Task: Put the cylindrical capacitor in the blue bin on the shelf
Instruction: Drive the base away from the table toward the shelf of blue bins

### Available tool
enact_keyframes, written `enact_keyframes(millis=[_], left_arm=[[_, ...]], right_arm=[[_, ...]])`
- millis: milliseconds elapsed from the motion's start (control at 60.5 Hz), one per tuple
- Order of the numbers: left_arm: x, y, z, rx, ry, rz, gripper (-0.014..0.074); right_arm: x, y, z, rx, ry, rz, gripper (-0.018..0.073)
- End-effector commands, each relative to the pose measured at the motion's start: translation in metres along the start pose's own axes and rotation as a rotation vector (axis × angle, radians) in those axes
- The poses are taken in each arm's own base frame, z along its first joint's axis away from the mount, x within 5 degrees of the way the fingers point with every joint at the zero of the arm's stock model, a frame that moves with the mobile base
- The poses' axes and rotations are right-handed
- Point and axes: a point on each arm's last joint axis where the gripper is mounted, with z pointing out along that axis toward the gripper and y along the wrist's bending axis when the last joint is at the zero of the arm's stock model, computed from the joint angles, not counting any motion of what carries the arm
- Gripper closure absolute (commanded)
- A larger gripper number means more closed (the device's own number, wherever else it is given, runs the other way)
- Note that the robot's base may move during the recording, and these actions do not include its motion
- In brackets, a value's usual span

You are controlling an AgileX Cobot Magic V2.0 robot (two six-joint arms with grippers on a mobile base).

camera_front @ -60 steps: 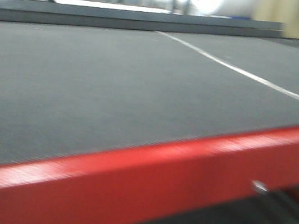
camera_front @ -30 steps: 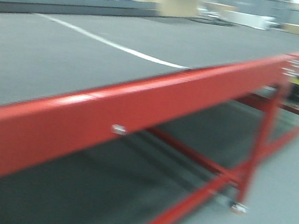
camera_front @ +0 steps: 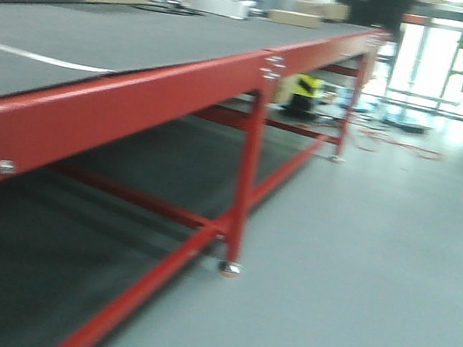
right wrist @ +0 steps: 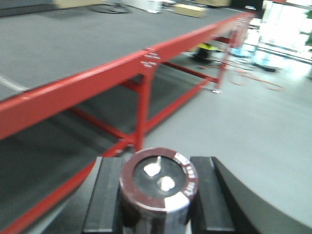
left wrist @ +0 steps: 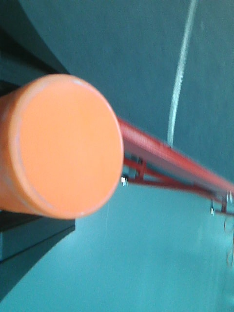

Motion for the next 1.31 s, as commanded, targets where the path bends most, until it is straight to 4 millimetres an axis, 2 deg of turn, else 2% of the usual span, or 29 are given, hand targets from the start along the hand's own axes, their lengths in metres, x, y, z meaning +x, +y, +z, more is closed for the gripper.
enact_keyframes(millis=[0,1289], left_arm=[[-0.0012,-0.0009,-0.0006,0.008,-0.020,-0.002,0.0707],[-0.0012,-0.0009,-0.0006,0.008,-0.020,-0.002,0.0707]], right_arm=[[-0.0009,-0.0002,-0.0010,0.003,-0.020,-0.010,0.0721],[-0.0009,-0.0002,-0.0010,0.003,-0.020,-0.010,0.0721]])
